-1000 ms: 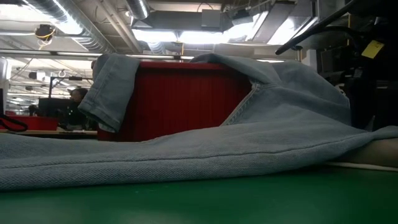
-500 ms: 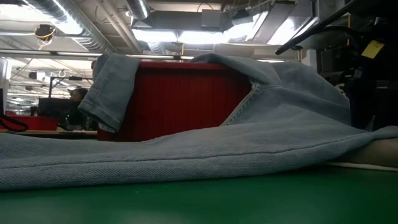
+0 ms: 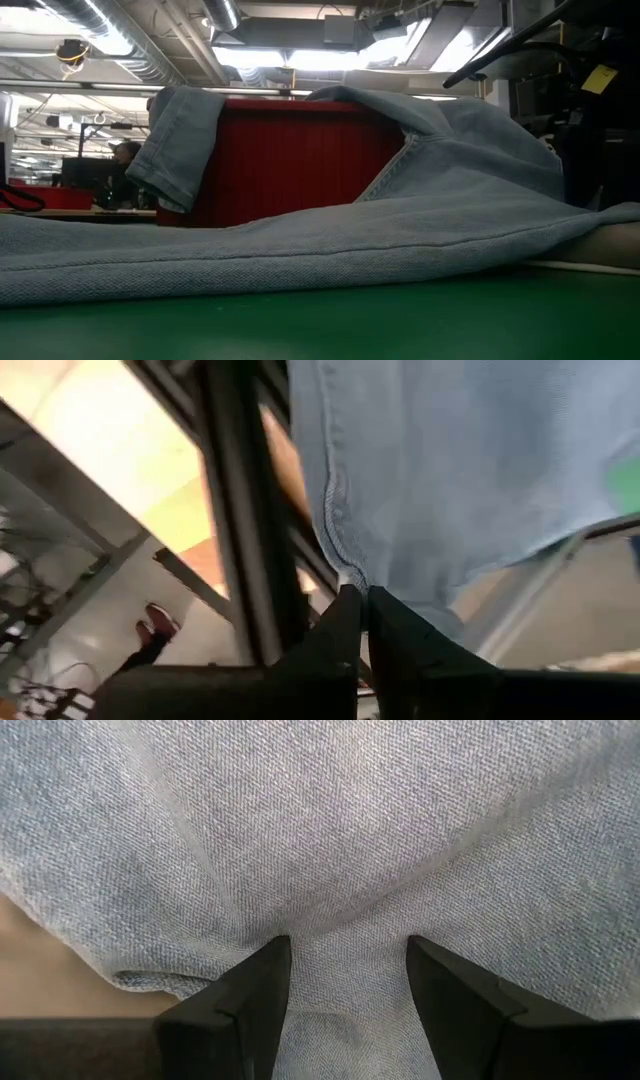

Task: Fold Laundry from Bin
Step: Fold the light blue jeans

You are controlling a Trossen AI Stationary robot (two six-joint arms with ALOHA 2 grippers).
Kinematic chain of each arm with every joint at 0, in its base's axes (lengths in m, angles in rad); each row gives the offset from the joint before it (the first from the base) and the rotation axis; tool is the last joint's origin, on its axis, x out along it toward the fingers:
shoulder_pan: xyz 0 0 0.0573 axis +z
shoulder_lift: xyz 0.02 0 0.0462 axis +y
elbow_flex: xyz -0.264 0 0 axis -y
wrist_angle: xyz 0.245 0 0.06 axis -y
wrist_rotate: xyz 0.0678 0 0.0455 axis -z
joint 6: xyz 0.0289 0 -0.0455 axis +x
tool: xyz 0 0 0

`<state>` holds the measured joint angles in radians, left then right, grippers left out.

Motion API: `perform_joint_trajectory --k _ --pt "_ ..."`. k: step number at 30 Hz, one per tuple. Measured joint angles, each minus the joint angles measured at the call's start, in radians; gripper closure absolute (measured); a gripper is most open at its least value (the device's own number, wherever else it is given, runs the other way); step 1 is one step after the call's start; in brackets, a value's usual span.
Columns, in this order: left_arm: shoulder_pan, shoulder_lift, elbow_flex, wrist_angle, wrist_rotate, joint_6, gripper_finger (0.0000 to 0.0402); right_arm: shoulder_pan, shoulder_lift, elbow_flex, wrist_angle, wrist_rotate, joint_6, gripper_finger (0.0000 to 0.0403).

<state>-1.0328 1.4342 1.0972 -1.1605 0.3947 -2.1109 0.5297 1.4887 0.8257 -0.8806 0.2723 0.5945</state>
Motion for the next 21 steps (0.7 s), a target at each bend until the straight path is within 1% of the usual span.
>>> perform_joint_trajectory --k 3,6,12,18,21 --pt "0.03 -0.011 0.0 0.035 -0.027 0.0 0.0398 0.0 0.0 0.0 0.0 0.0 0.0 0.02" --pt "0.061 -0.025 0.0 0.076 -0.096 0.0 0.0399 0.0 0.0 0.0 -0.001 -0.001 -0.001 0.02" --pt "0.142 -0.066 0.0 0.18 -0.29 0.004 0.04 0.0 0.0 0.024 -0.03 -0.004 -0.042 0.02" --pt "0.24 -0.073 0.0 0.271 -0.462 0.08 0.0401 0.0 0.0 0.111 -0.056 -0.004 -0.094 0.02" --pt "0.301 -0.068 0.0 0.327 -0.531 0.131 0.0401 0.0 0.0 0.156 -0.057 -0.003 -0.131 0.02"
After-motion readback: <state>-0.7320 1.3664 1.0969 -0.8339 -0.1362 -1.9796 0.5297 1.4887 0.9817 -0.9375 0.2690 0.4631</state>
